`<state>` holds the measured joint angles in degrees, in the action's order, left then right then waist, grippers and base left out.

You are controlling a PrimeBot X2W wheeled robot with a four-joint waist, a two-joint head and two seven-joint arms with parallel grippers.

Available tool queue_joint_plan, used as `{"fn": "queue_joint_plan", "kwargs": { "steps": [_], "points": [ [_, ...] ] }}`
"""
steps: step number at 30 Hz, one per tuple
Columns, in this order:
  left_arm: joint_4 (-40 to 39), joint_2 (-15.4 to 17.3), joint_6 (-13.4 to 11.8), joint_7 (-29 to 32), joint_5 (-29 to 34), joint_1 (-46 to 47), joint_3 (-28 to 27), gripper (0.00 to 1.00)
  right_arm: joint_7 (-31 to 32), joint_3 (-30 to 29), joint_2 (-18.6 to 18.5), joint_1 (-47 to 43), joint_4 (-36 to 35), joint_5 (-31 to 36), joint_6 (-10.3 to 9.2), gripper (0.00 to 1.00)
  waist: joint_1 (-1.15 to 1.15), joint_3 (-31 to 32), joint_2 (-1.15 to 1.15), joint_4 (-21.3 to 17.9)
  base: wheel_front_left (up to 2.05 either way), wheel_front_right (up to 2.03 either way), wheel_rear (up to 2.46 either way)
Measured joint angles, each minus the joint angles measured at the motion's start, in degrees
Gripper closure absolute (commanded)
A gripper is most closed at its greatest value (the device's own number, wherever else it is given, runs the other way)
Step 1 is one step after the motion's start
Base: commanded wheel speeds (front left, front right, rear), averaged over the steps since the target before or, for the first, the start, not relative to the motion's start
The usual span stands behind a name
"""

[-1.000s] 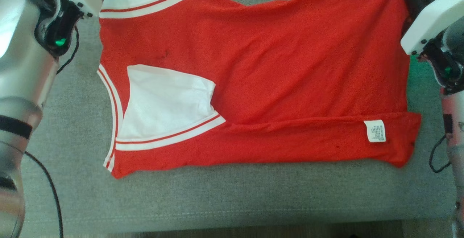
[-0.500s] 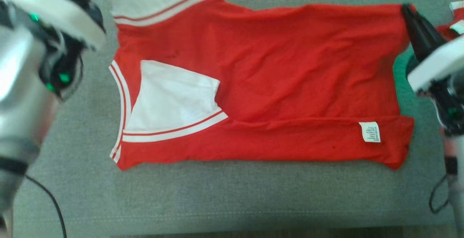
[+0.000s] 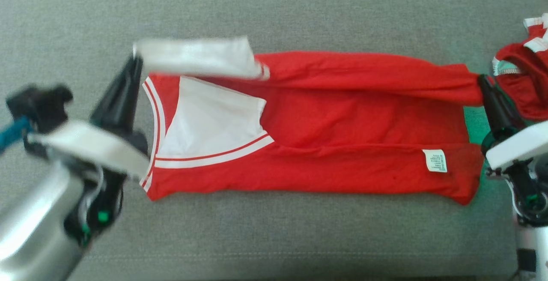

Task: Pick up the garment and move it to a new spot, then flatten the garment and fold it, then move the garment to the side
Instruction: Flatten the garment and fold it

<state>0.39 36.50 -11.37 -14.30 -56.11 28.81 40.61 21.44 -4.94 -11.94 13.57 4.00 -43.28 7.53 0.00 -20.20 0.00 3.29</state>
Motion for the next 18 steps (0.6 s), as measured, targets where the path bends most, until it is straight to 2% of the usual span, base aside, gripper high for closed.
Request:
{"fn": "queue_joint_plan", "kwargs": {
  "steps": [4,10,14,17,18],
  "points": [
    [-5.04,1.68,-3.88,0.00,-1.64,-7.48,-0.92,1.00,-0.89,-1.37,1.40,-1.97,-0.35,-0.51,0.00,1.00,0.00,0.66,0.00,0.11,0.00,0.00,0.00],
    [-9.34,2.10,-6.47,0.00,-3.50,-15.43,-2.25,1.00,-1.70,-3.02,3.16,-5.67,-1.36,-0.58,0.00,1.00,0.00,1.37,0.00,0.45,0.00,0.00,0.00],
    [-9.17,1.92,-6.71,0.00,-5.26,-18.12,-2.32,1.00,-1.77,-3.41,4.81,-8.11,-1.76,-0.53,0.00,1.00,0.00,1.86,0.00,0.68,0.00,0.00,0.00],
    [-7.13,1.14,-5.94,0.03,-7.09,-19.42,-2.21,1.00,-1.77,-3.70,5.76,-9.56,-1.86,-0.14,0.00,1.00,0.00,2.11,0.00,0.44,0.00,0.00,0.00],
    [-6.32,0.85,-5.67,0.03,-7.60,-19.83,-2.22,1.00,-1.77,-3.64,5.91,-9.79,-1.66,0.15,0.00,0.80,0.00,2.19,0.00,0.35,0.00,0.00,0.00]
  ]
}}
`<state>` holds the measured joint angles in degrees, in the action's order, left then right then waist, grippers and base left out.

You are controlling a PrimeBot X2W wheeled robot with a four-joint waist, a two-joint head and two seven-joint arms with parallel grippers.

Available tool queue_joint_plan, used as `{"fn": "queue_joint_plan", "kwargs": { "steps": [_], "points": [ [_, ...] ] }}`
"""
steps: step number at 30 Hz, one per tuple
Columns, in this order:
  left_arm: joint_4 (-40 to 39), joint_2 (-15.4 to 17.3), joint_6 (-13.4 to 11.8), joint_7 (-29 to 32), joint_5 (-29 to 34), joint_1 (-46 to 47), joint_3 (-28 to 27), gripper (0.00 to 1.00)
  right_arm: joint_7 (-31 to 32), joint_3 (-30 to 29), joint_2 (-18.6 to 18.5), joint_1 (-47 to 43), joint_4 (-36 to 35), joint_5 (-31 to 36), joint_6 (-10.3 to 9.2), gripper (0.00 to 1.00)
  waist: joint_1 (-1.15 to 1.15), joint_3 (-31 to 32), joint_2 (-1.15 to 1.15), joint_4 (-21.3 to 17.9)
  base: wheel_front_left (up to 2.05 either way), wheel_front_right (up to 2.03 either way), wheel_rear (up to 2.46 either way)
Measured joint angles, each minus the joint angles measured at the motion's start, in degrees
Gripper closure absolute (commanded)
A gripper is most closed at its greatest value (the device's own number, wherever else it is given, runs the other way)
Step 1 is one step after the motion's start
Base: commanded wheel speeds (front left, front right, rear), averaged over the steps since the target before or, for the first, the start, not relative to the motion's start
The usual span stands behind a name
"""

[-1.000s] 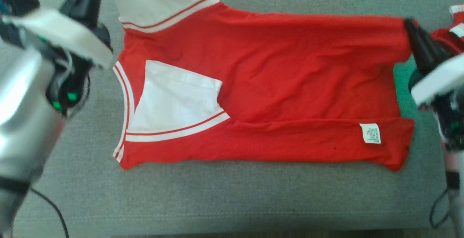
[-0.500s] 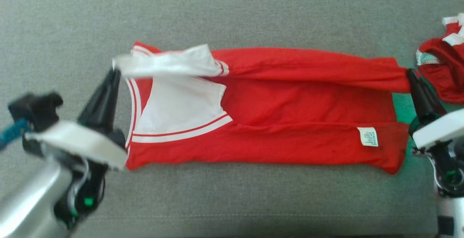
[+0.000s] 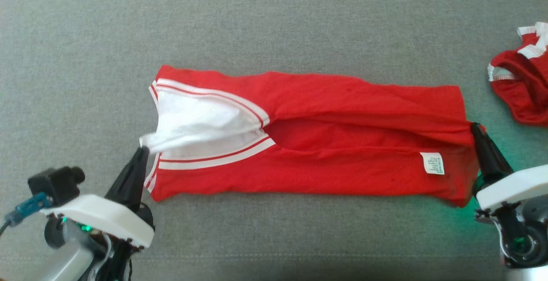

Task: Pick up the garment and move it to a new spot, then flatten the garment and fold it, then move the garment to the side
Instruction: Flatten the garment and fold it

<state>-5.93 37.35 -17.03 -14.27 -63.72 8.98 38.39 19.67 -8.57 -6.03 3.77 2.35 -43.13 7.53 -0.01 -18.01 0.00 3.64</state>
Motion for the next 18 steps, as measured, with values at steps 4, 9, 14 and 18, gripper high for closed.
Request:
{"fn": "queue_joint_plan", "kwargs": {
  "steps": [4,9,14,18],
  "points": [
    [3.69,-1.27,1.00,0.07,-1.05,-0.69,0.24,0.00,0.00,0.94,0.16,-0.20,0.75,1.18,0.00,0.00,0.00,0.38,0.00,-0.26,0.00,0.00,0.00],
    [6.68,-3.50,1.96,0.05,-0.87,-0.68,0.12,0.00,-3.54,2.94,-0.09,-2.07,0.43,6.53,0.00,0.00,0.00,0.95,0.00,-0.20,0.00,0.00,0.00],
    [7.61,-6.27,1.98,0.03,3.14,-0.64,-2.08,0.00,-9.54,4.58,-0.15,-2.40,-1.24,11.07,0.00,0.00,0.00,1.91,0.00,-0.10,0.00,0.00,0.00],
    [7.04,-9.91,3.23,-0.03,9.36,-0.55,-8.02,0.00,-13.73,4.56,-0.16,-2.30,-2.88,15.99,0.00,0.00,0.00,2.96,0.00,-0.07,0.00,0.00,0.00]
  ]
}}
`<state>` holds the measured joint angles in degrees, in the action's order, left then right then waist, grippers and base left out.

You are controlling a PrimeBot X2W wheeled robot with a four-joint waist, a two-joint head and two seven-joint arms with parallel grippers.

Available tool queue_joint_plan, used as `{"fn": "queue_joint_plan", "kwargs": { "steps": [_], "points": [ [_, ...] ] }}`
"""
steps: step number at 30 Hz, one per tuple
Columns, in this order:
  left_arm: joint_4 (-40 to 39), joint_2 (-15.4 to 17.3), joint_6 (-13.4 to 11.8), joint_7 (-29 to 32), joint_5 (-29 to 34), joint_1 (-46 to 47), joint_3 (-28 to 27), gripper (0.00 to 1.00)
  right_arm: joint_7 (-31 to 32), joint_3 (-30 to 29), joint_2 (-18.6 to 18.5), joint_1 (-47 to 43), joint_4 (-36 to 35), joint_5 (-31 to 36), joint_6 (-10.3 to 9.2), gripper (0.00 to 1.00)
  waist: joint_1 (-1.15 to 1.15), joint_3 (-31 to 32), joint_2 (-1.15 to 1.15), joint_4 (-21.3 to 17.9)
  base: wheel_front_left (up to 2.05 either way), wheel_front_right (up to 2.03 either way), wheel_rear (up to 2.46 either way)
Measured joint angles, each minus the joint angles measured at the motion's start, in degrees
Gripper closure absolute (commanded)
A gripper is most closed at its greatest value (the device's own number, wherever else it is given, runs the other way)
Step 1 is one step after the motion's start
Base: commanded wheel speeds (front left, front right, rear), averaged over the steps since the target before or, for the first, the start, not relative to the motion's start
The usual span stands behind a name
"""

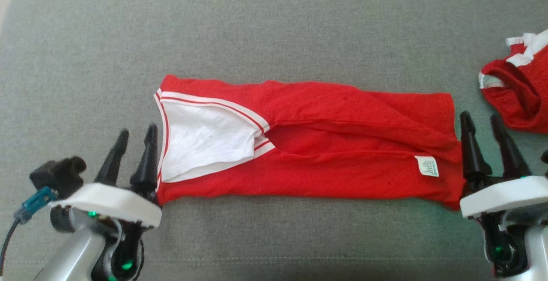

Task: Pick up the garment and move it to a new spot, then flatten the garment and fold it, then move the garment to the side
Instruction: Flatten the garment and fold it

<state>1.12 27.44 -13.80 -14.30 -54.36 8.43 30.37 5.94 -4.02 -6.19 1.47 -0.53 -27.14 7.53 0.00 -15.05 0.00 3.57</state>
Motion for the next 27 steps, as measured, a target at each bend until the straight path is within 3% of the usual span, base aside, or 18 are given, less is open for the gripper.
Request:
{"fn": "queue_joint_plan", "kwargs": {
  "steps": [8,10,19,27],
  "points": [
    [-4.17,-8.84,3.33,0.00,13.69,-0.64,-9.25,0.00,-4.00,-0.24,0.37,0.15,-2.79,8.22,0.00,0.00,0.00,2.77,0.00,-0.20,0.00,0.00,0.00],
    [-5.54,-10.65,3.48,-0.02,20.03,-2.27,-11.22,0.00,-4.44,0.11,0.40,0.11,-2.99,10.20,0.00,0.00,0.00,3.85,0.00,-0.41,0.00,0.00,0.00],
    [-3.58,-11.26,3.20,-0.26,31.26,-8.05,-12.06,0.00,-5.01,1.67,1.48,-3.19,-2.78,13.32,0.00,0.00,0.00,6.97,0.00,-1.08,0.00,0.00,0.00],
    [-0.98,-11.87,4.32,-0.26,31.60,-9.62,-12.44,0.00,-5.54,2.00,1.82,-4.67,-1.68,13.61,0.00,0.00,0.00,8.22,0.00,-1.17,0.00,0.00,0.00]
  ]
}}
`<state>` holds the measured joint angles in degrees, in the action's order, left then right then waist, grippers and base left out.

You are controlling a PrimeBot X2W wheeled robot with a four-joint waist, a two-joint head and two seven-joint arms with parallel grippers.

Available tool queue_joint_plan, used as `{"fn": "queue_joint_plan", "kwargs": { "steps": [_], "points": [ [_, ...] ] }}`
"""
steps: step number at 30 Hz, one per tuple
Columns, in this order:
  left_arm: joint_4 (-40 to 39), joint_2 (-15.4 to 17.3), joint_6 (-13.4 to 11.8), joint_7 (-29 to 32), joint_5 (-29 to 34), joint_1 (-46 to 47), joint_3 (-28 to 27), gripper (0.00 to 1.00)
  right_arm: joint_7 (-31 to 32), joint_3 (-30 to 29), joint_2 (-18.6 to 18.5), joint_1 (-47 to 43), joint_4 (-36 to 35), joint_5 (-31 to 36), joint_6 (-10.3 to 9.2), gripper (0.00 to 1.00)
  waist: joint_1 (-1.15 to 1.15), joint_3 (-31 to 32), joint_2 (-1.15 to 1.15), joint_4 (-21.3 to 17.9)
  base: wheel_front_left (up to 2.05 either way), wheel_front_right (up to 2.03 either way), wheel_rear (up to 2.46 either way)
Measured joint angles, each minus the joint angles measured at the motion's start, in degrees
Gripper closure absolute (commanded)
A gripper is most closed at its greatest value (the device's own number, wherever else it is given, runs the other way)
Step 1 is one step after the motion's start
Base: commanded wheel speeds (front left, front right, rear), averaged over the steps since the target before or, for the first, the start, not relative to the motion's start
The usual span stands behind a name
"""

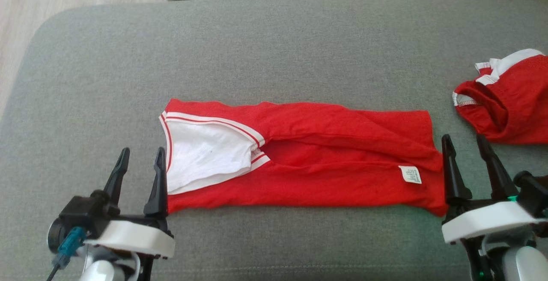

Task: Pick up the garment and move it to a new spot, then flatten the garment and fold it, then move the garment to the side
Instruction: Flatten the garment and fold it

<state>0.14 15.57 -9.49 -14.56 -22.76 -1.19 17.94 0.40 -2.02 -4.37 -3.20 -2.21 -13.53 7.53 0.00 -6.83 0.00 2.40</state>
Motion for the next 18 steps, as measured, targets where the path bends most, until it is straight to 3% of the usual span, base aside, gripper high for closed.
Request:
{"fn": "queue_joint_plan", "kwargs": {
  "steps": [18],
  "points": [
    [3.96,-0.93,2.26,0.00,-0.01,0.58,-0.22,0.00,0.38,-0.60,0.00,0.15,1.54,0.68,0.00,0.00,0.00,-0.19,0.00,0.69,0.00,0.00,0.00]
  ]
}}
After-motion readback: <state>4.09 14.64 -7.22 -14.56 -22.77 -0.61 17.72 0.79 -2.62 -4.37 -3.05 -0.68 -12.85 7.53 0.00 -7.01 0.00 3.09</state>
